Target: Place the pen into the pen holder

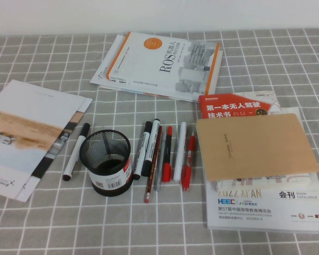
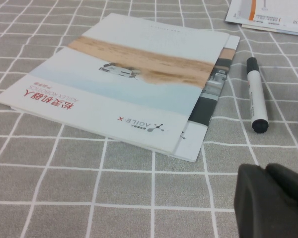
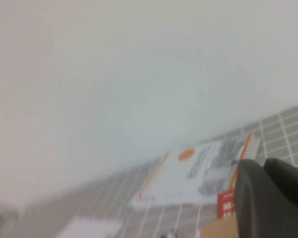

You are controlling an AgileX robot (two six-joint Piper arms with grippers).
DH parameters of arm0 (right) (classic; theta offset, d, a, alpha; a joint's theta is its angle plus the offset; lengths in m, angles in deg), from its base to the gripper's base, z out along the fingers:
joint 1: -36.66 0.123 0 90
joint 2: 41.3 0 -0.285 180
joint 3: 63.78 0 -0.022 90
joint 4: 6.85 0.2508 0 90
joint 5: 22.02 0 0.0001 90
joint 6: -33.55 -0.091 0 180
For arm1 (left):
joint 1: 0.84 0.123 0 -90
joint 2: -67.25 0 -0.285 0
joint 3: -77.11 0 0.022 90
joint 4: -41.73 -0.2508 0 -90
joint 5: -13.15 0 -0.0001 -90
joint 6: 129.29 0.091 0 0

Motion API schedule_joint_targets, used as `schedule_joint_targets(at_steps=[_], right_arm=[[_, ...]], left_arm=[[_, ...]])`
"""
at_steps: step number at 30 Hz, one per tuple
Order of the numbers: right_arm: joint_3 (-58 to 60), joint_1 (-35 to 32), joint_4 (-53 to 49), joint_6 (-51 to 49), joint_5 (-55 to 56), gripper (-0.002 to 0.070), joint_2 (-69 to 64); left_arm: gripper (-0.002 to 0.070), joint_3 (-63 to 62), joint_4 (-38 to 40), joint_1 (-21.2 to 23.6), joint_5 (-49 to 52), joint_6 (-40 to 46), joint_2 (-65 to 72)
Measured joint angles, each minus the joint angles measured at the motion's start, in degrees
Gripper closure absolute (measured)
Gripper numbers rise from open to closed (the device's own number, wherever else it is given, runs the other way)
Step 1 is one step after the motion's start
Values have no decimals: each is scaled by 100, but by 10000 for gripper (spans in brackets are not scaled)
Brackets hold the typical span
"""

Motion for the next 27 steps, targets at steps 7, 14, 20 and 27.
schedule_joint_targets(at_steps=[7,14,20,27], right_arm=[[-2086,0,-858,492,-2204,689,-2426],[-4026,0,-1771,81,-3805,689,-4452],[-5615,638,-3746,-1291,-4524,689,-5729],[-7082,2008,-6091,-2645,-5554,689,-7055]], left_arm=[[678,0,0,0,0,0,0],[678,0,0,0,0,0,0],[678,0,0,0,0,0,0],[678,0,0,0,0,0,0]])
